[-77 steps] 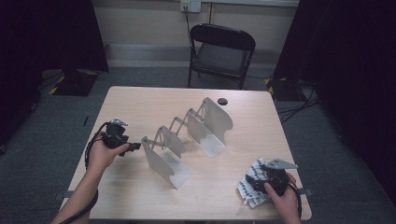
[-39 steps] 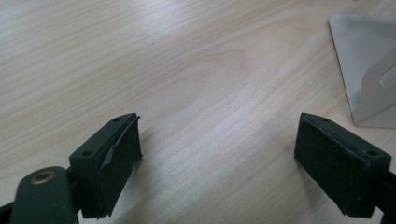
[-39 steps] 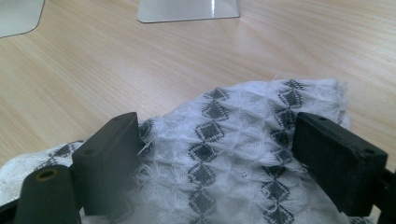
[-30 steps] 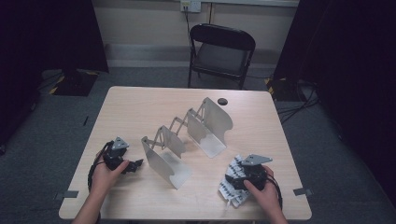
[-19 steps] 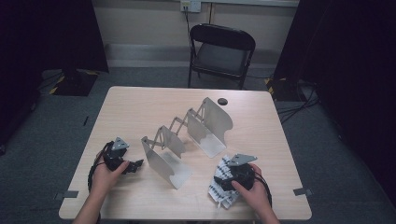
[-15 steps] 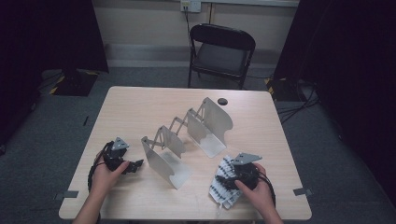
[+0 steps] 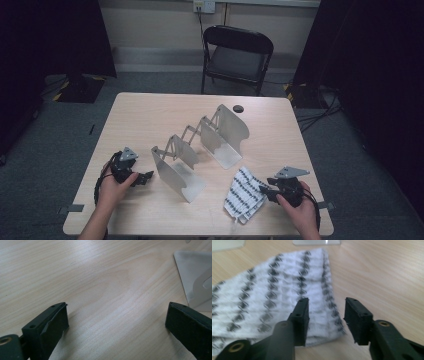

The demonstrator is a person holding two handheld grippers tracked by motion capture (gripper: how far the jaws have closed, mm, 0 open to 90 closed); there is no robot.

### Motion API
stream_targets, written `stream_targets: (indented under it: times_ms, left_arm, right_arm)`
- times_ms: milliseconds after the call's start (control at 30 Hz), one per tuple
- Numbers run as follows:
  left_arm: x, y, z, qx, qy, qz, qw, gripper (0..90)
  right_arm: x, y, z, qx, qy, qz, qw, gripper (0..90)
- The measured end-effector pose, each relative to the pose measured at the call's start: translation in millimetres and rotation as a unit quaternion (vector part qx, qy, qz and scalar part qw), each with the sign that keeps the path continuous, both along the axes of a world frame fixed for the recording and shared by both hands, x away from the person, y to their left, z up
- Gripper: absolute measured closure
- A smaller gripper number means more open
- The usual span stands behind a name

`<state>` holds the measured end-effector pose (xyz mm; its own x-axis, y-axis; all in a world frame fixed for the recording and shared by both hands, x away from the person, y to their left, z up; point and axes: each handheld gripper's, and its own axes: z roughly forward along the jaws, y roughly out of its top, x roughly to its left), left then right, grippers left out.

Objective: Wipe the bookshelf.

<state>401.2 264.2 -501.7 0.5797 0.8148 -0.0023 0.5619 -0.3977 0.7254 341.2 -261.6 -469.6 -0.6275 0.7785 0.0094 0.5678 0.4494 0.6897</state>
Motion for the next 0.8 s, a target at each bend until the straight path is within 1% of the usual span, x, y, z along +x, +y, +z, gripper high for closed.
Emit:
stream_targets:
  times_ms: [133, 167, 233, 300, 400, 533, 567, 600, 633, 700, 767, 800]
  left_arm:
    - [0.0, 0.0, 0.0, -0.001, 0.001, -0.001, 1.0, 4.0]
    - [0.0, 0.0, 0.0, -0.001, 0.001, -0.001, 1.0, 4.0]
    - [0.1, 0.1, 0.1, 0.0, 0.002, -0.002, 1.0, 3.9]
    - [-0.1, -0.5, -0.1, 0.0, 0.002, -0.001, 1.0, 3.6]
    - [-0.3, -0.6, -0.1, 0.0, 0.002, -0.001, 1.0, 3.4]
    - [-0.3, -0.6, -0.1, 0.0, 0.002, -0.001, 1.0, 3.4]
    - [-0.3, -0.6, -0.1, 0.0, 0.002, -0.001, 1.0, 3.3]
    - [-0.3, -0.6, -0.1, 0.0, 0.002, -0.001, 1.0, 3.3]
    - [-0.3, -0.6, -0.1, 0.0, 0.002, -0.001, 1.0, 3.3]
    - [-0.3, -0.6, -0.1, 0.0, 0.002, -0.001, 1.0, 3.3]
    - [-0.3, -0.6, -0.1, 0.0, 0.002, -0.001, 1.0, 3.3]
    - [-0.3, -0.6, -0.1, 0.0, 0.002, -0.001, 1.0, 3.3]
  right_arm:
    - [2.2, 1.3, -5.4, -0.021, 0.009, -0.006, 0.9997, 58.8]
    - [3.8, 2.8, -6.4, -0.025, 0.007, -0.007, 0.9996, 58.8]
    - [8.3, 8.2, -8.2, -0.026, 0.006, -0.001, 0.9997, 58.3]
    - [12.8, 14.7, -9.7, -0.035, 0.004, 0.003, 0.9994, 56.2]
    - [20.2, 25.0, -10.2, -0.031, 0.003, 0.007, 0.9995, 49.4]
    - [29.1, 39.9, -12.2, -0.023, 0.001, 0.015, 0.9996, 47.2]
    - [29.1, 39.9, -12.2, -0.023, 0.001, 0.015, 0.9996, 47.2]
    - [32.8, 46.0, -13.3, -0.017, 0.001, 0.013, 0.9998, 45.4]
    - [34.4, 48.7, -13.8, -0.013, 0.001, 0.015, 0.9998, 45.4]
    - [36.8, 53.7, -15.0, -0.007, 0.001, 0.019, 0.9998, 43.4]
    - [38.4, 60.9, -15.9, -0.004, -0.004, 0.025, 0.9997, 41.3]
    - [38.8, 63.4, -16.6, 0.001, -0.005, 0.029, 0.9996, 40.6]
